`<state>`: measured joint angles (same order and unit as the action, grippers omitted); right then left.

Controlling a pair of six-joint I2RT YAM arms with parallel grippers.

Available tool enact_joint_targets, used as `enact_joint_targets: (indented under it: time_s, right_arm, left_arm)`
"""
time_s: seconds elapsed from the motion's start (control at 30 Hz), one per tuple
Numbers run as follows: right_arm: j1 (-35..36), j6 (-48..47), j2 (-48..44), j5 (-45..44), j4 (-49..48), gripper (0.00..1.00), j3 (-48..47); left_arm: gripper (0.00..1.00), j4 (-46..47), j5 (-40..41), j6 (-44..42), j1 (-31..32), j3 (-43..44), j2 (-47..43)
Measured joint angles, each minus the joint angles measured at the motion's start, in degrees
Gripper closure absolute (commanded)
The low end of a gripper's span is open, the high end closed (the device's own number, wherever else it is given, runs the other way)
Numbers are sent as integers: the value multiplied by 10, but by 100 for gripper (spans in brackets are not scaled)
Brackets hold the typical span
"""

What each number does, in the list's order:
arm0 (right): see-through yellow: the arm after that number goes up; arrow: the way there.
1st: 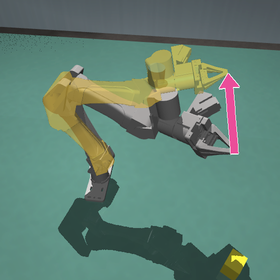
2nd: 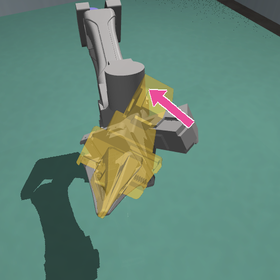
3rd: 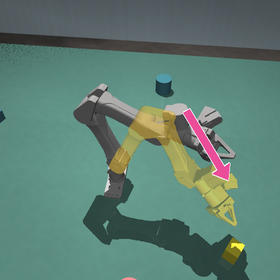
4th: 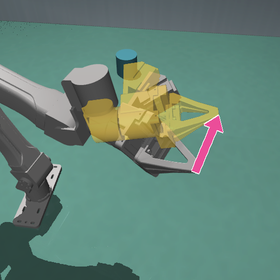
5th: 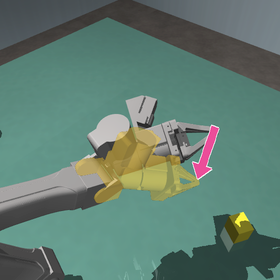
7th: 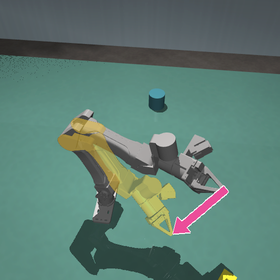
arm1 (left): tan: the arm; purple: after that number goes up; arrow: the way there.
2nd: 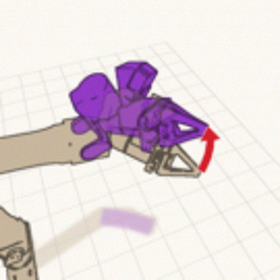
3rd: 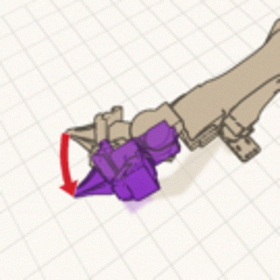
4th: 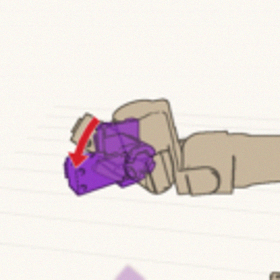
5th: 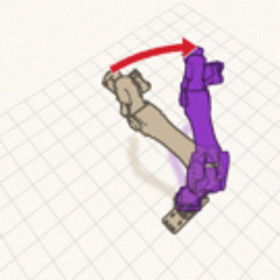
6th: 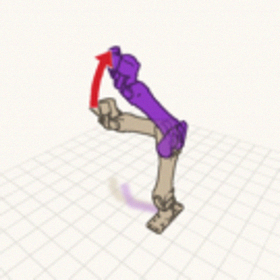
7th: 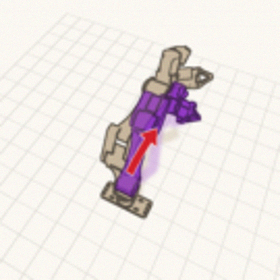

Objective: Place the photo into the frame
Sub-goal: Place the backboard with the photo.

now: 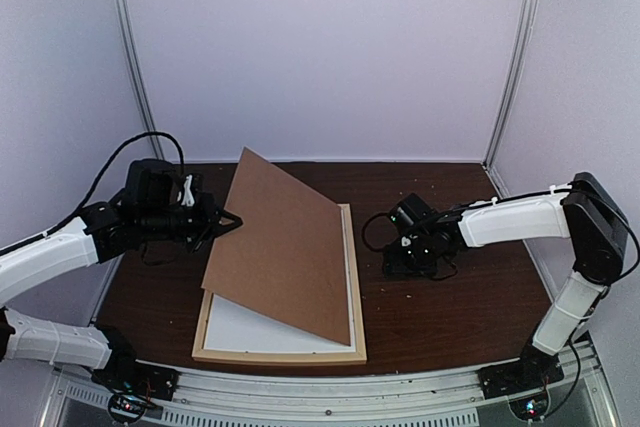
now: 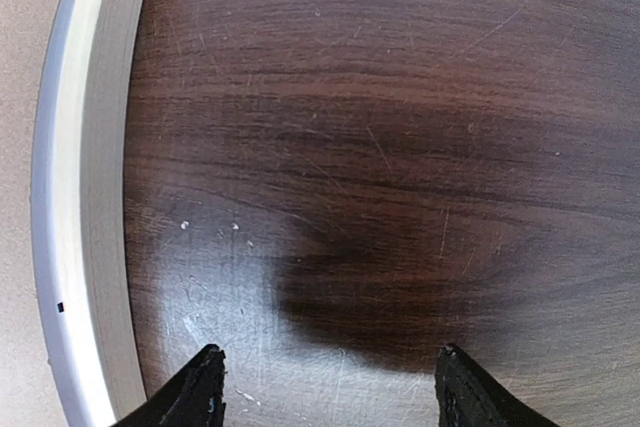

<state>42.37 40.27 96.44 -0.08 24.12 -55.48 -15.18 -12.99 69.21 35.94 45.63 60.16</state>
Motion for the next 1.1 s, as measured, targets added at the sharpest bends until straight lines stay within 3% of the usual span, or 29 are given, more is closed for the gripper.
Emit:
enact_joint_targets:
  time_s: [1.1]
  right_arm:
    - [0, 0, 20, 1, -15, 27, 4]
  left_arm:
    - [100, -3, -3, -3, 0, -9, -5]
